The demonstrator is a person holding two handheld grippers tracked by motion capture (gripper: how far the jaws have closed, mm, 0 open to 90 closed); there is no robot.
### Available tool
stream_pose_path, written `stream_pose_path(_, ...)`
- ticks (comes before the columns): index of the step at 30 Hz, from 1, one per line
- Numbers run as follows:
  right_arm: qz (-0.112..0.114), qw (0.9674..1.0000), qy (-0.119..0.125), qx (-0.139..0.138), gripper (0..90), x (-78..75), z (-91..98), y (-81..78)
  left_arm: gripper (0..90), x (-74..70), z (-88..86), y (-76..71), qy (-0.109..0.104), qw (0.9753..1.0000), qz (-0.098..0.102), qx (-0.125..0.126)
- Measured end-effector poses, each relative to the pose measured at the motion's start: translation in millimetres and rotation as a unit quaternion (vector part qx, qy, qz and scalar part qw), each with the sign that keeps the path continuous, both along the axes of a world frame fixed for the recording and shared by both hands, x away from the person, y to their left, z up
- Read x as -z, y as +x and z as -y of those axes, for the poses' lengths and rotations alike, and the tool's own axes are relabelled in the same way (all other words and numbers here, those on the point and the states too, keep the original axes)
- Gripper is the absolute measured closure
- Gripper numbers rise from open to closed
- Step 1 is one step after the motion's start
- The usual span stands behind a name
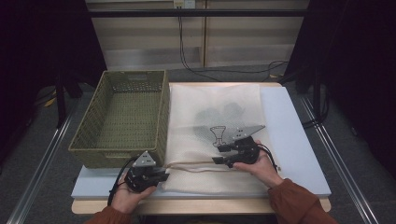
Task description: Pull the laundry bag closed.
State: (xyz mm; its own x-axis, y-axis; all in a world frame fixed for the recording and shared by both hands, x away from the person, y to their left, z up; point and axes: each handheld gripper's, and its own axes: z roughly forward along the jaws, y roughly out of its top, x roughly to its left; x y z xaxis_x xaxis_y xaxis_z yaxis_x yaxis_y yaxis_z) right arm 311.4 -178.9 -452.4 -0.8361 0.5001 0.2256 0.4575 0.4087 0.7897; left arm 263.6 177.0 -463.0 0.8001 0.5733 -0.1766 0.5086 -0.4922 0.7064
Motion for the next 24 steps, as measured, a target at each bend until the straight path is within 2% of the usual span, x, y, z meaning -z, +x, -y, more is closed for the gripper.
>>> stream_pose_path(2,-0.005,1.0,-0.003,0.003,43.0,-0.2,-1.9,0.8,85.7,-1.6,0.1,-0.7,0.0,1.0,0.002,0.001)
stream_pose_path(3,-0.01,0.9999,0.0,-0.001,44.4,-0.3,-2.8,0.7,85.6,-2.1,0.6,-1.5,-0.004,1.0,0.005,-0.003)
stream_pose_path(7,-0.014,0.9996,-0.011,-0.02,40.3,-1.5,-7.7,-2.4,85.6,-4.9,0.4,-3.1,-0.012,0.9999,0.006,-0.003)
stream_pose_path(13,-0.013,0.9992,0.001,-0.038,42.3,-6.8,-9.9,-4.0,85.6,-11.9,2.5,-6.0,-0.016,0.9997,0.018,-0.005)
stream_pose_path(14,-0.013,0.9992,0.001,-0.038,42.3,-7.6,-10.8,-4.3,85.6,-13.2,3.1,-6.2,-0.022,0.9995,0.02,-0.007)
stream_pose_path(16,-0.015,0.999,0.004,-0.043,47.0,-8.8,-12.6,-4.5,85.6,-15.0,4.5,-6.4,-0.025,0.9994,0.023,-0.006)
stream_pose_path(24,-0.01,0.998,0.001,-0.063,56.2,-14.6,-27.7,-3.1,85.5,-21.1,11.9,-3.3,-0.033,0.9989,0.032,-0.001)
